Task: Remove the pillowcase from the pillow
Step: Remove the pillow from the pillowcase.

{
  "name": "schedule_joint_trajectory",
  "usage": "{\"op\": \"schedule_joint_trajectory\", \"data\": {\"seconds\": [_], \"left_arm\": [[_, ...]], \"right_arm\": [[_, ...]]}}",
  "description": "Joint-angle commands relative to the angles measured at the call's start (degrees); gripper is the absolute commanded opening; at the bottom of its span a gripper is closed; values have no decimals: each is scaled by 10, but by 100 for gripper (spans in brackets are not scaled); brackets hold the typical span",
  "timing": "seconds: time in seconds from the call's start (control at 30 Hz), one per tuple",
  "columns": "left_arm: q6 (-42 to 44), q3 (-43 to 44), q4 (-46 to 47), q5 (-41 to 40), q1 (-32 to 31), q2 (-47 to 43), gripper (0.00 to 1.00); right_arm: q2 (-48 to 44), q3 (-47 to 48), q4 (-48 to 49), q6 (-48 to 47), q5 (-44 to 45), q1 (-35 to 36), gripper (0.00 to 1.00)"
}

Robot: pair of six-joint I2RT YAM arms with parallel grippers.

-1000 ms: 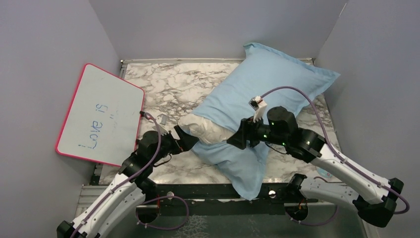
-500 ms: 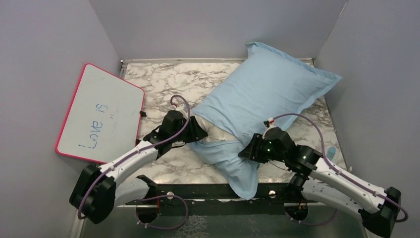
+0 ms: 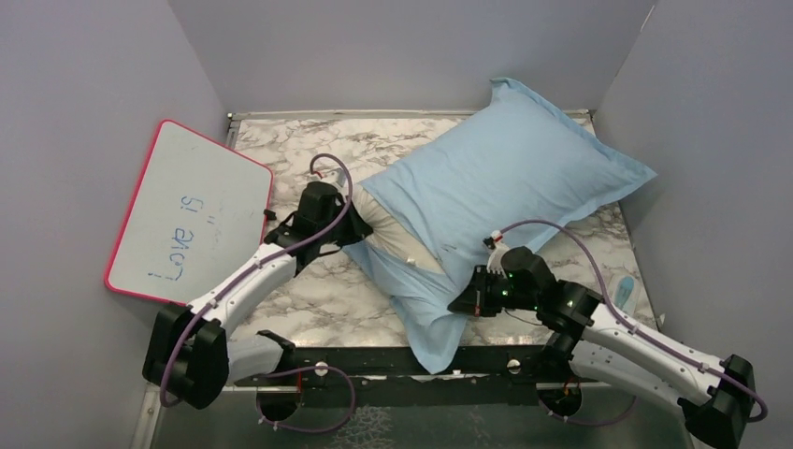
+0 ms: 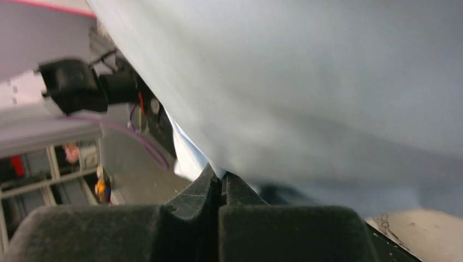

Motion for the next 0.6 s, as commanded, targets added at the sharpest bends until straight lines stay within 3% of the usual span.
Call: {"op": "schedule_joint_trajectory", "data": {"seconds": [0.0,0.2,0.3,0.37,0.5,0.57], "left_arm": [[-3,31,87,58,126,30,0],[13,111,70,82,138,94,0],[7,116,73,99,138,105,0],[7,99,86,120,138,103,0],[8,35,95,145,138,77,37],[10,-10,93,141,138,46,45]], "right_arm": [[-40,-94,-66,-41,-157,2,1],[-83,-180,-55,5,-179,3,1],[-65,-169,-50,-10,-159,3,1],[-33,-147,-40,-24,-148,3,7],[5,-70,-49,-66,-114,3,20],[5,-22,-55,-110,-121,3,26]]}}
